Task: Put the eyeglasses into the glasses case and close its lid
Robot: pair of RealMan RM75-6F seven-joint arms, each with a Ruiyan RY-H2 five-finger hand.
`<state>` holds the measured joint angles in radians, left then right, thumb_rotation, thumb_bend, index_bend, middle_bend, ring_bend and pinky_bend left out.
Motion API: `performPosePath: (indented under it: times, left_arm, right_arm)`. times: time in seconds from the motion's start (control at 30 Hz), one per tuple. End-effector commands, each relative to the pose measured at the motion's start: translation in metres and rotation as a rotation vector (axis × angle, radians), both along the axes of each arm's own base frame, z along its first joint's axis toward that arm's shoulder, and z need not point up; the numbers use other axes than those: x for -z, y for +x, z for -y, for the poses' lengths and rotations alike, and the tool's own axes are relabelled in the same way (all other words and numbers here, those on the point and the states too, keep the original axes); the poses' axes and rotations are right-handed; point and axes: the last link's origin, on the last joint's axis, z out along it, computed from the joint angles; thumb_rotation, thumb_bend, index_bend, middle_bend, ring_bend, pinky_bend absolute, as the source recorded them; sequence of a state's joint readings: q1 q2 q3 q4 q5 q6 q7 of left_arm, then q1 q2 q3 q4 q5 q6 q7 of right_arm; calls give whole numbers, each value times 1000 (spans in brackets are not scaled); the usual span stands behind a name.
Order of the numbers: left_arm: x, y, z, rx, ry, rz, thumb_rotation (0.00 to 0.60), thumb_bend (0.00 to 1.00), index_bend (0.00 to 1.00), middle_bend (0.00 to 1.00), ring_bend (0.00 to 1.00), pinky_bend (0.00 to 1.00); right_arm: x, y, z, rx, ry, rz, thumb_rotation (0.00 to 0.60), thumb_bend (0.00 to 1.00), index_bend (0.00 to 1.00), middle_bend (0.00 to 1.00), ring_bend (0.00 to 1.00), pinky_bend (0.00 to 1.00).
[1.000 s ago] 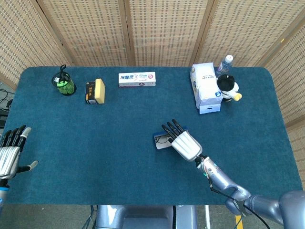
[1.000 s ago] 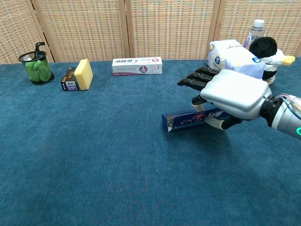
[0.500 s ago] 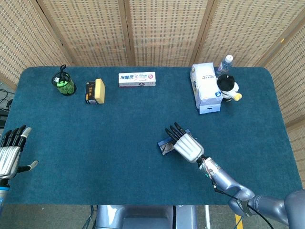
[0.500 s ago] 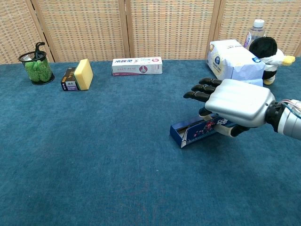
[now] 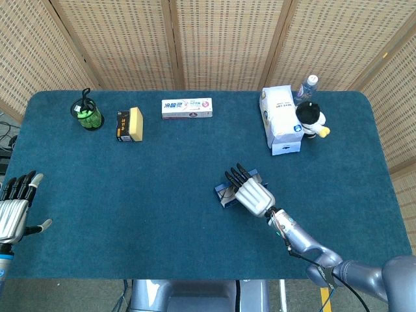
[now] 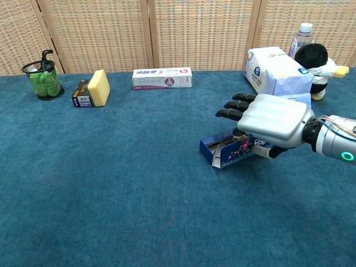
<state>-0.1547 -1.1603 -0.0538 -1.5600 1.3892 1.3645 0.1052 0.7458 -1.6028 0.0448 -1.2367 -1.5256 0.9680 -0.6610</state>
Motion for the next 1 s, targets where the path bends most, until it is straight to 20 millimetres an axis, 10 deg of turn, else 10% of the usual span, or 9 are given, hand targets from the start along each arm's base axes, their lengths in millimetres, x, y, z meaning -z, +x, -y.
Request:
performPosePath:
  times: [0.03, 0.8, 1.0]
  left_arm:
    - [0, 0, 0, -1, -2, -1, 600, 0, 0, 0, 0, 0]
    - [-2, -1, -1, -4, -1, 7, 600, 0, 0, 0, 0, 0]
    - [-2, -1, -1, -4, -2, 6, 600, 0, 0, 0, 0, 0]
  right_arm:
    - [1, 2, 2, -8, -4, -10, 600, 569, 701, 66, 0, 36]
    - [8, 23, 30, 34, -67, -6, 600, 567, 689, 66, 0, 36]
    - [9, 22, 33, 39, -91, 11, 600, 365, 348, 66, 0, 36]
